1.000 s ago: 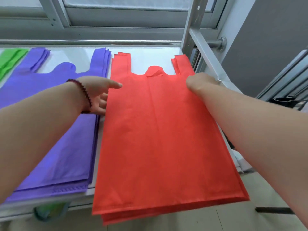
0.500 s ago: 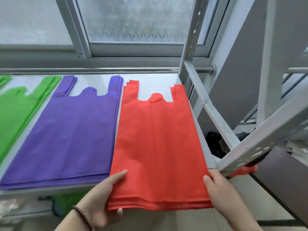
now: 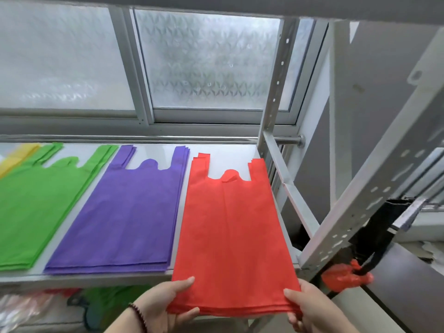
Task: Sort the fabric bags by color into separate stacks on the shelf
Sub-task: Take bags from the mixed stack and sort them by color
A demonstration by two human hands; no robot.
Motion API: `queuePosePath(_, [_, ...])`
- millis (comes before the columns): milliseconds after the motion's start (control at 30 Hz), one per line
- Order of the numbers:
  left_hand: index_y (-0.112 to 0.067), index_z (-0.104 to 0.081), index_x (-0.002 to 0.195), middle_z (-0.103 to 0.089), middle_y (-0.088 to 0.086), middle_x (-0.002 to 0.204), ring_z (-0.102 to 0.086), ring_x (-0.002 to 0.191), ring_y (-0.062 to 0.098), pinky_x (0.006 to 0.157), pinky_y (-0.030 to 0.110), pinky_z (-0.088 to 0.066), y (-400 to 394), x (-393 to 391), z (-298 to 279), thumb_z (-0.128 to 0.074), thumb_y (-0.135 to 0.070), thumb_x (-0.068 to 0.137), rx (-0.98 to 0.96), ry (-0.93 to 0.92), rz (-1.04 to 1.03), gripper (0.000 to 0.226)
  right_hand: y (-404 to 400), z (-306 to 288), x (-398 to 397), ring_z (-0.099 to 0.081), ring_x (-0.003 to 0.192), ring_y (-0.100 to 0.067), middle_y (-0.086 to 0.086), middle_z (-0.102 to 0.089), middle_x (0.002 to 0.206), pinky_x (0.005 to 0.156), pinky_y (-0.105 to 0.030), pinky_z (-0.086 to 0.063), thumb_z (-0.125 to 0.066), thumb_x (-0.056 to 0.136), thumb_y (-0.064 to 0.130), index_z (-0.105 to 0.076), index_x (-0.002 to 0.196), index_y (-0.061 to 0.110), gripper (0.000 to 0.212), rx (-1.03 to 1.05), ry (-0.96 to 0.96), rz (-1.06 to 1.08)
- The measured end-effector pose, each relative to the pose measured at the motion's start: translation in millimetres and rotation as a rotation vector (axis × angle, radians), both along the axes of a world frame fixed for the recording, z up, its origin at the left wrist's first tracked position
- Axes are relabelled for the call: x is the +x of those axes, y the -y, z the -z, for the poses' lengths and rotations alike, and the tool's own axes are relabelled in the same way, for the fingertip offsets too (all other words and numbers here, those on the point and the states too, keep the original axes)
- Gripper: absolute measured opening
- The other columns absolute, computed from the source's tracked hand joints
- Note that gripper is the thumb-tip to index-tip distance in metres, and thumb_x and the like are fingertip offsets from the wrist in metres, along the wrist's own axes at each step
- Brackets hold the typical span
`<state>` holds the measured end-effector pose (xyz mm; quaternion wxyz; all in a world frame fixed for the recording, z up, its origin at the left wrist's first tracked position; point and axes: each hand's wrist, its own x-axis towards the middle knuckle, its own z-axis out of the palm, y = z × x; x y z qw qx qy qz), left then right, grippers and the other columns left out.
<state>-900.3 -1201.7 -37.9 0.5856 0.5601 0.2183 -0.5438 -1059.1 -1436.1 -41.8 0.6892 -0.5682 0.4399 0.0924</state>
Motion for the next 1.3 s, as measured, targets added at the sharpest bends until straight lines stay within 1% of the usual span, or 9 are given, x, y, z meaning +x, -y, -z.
queuePosePath(267, [0.001, -0.055, 0.097, -0.064, 0.017, 0.085, -0.063, 0.063, 0.025, 0.033, 0.028, -0.051, 23, 1, 7, -0.048, -0.005, 0.095, 0.039, 0.227, -0.030, 0.010, 4, 4, 13, -0.037, 0.034, -0.016, -0.004, -0.041, 0.039, 0.038, -0.019, -0.029, -0.044, 0.095, 0.009, -0.056, 0.089, 0.000, 0.016, -0.312, -0.010, 0.019])
queuePosePath(500, [0.003, -0.044, 0.105, -0.060, 0.019, 0.081, -0.063, 0.038, 0.028, 0.028, 0.025, -0.047, 48, 20, 3, -0.041, -0.009, 0.098, 0.109, 0.269, 0.022, 0.014, 2, -7, 42, -0.037, 0.039, -0.013, -0.005, -0.039, 0.054, 0.037, -0.017, -0.028, -0.037, 0.084, -0.002, -0.053, 0.086, 0.007, 0.019, -0.299, 0.039, 0.166])
queuePosePath(600, [0.003, -0.040, 0.107, -0.058, 0.024, 0.087, -0.062, 0.040, 0.032, 0.027, 0.027, -0.045, 53, 25, -5, -0.040, -0.013, 0.099, 0.181, 0.289, 0.070, 0.018, 3, -2, 46, -0.037, 0.042, -0.014, -0.006, -0.039, 0.056, 0.037, -0.018, -0.029, -0.034, 0.081, -0.006, -0.053, 0.082, 0.007, 0.023, -0.337, 0.034, 0.171])
queuePosePath(800, [-0.007, -0.044, 0.083, -0.052, 0.010, 0.070, -0.046, 0.022, 0.011, 0.030, 0.006, -0.027, 54, 31, -13, -0.046, -0.023, 0.097, 0.317, 0.434, 0.185, 0.022, 2, 0, 44, -0.043, 0.045, -0.014, -0.006, -0.046, 0.059, 0.037, -0.020, -0.036, -0.044, 0.088, 0.000, -0.056, 0.085, 0.003, 0.013, -0.376, 0.067, 0.176])
queuePosePath(867, [-0.004, -0.048, 0.090, -0.054, 0.013, 0.093, -0.054, 0.029, 0.012, 0.030, 0.010, -0.031, 51, 28, -21, -0.048, -0.026, 0.096, 0.370, 0.481, 0.255, 0.023, 1, -6, 41, -0.051, 0.050, -0.018, -0.006, -0.054, 0.065, 0.041, -0.024, -0.043, -0.048, 0.089, 0.008, -0.057, 0.092, 0.003, 0.010, -0.438, 0.048, 0.118])
queuePosePath(933, [-0.004, -0.047, 0.109, -0.053, 0.017, 0.115, -0.069, 0.057, 0.021, 0.036, 0.020, -0.046, 44, 30, -33, -0.049, -0.032, 0.095, 0.466, 0.575, 0.402, 0.032, 0, -16, 39, -0.058, 0.064, -0.021, -0.006, -0.060, 0.081, 0.055, -0.032, -0.049, -0.052, 0.089, 0.019, -0.053, 0.098, 0.007, 0.015, -0.646, -0.043, -0.038])
queuePosePath(1067, [-0.006, -0.056, 0.109, -0.062, 0.016, 0.117, -0.062, 0.105, 0.030, 0.080, 0.033, -0.051, 31, 51, -54, -0.046, -0.041, 0.092, 0.853, 1.032, 0.827, 0.040, -5, -56, 50, -0.054, 0.092, -0.023, -0.004, -0.051, 0.104, 0.070, -0.030, -0.039, -0.051, 0.089, 0.032, -0.046, 0.106, 0.013, 0.026, -1.203, -0.204, -0.323])
queuePosePath(1133, [-0.007, -0.055, 0.105, -0.061, 0.015, 0.119, -0.057, 0.109, 0.029, 0.088, 0.033, -0.046, 29, 67, -65, -0.048, -0.042, 0.091, 0.835, 1.216, 0.816, 0.038, -4, -80, 70, -0.057, 0.101, -0.024, -0.003, -0.053, 0.108, 0.069, -0.030, -0.039, -0.051, 0.089, 0.033, -0.048, 0.109, 0.013, 0.028, -1.369, -0.148, -0.329])
queuePosePath(1300, [-0.011, -0.034, 0.142, -0.042, 0.006, 0.145, -0.039, 0.133, 0.023, 0.107, 0.040, -0.037, 20, 113, -93, -0.056, -0.039, 0.088, 0.758, 1.576, 0.744, 0.065, 13, -116, 158, -0.051, 0.121, -0.029, -0.012, -0.054, 0.130, 0.096, -0.038, -0.046, -0.059, 0.087, 0.031, -0.047, 0.132, 0.010, 0.051, -1.451, 0.080, -0.608])
